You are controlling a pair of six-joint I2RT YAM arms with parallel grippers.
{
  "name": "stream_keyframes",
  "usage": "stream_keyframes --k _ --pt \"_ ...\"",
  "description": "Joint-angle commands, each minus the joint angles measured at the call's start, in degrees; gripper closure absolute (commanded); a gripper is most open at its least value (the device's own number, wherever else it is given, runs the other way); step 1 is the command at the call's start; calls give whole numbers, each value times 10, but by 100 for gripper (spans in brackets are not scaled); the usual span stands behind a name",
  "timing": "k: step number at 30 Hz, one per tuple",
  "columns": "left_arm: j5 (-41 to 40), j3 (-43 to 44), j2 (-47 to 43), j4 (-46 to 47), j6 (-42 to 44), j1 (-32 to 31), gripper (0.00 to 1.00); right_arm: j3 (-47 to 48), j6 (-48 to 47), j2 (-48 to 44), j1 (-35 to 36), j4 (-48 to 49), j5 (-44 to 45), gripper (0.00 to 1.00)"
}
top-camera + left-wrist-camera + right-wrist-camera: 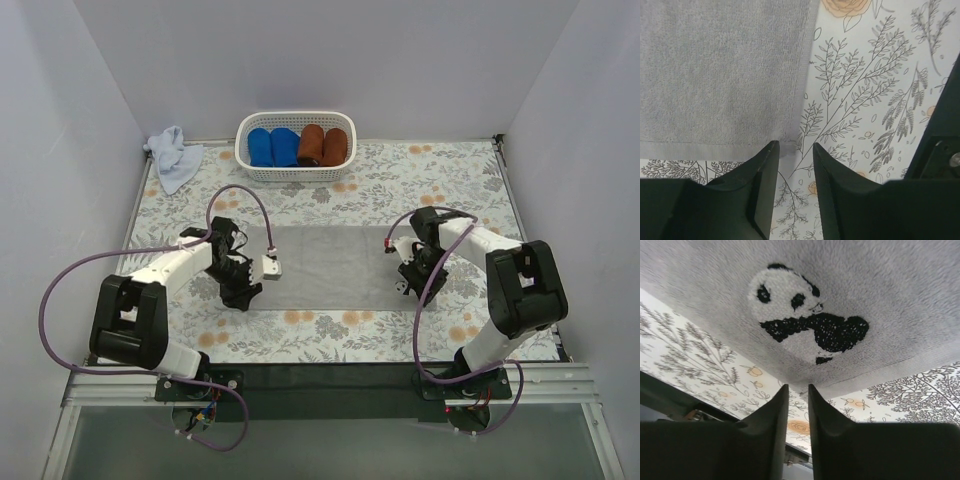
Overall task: Roll the towels
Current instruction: Flatten the towel, then fold the towel
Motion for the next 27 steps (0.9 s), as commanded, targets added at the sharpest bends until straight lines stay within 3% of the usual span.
stream_keyframes --k 1,6,10,16,23,27 --pt "55 41 -22 -49 -6 4 68 47 -4 -19 -1 -27 -39 73" --pt "78 109 -27 -55 -43 4 66 128 -4 -56 -3 -36 -65 65" --pt "46 157 -6 45 -137 16 67 202 10 -46 -41 -1 -56 65" --pt "60 245 74 104 -247 56 66 322 35 69 -110 24 -49 71" --pt "64 306 147 113 -270 98 64 410 61 187 -127 29 -51 71" --pt "63 328 184 106 -265 111 59 426 62 221 -128 27 -64 68"
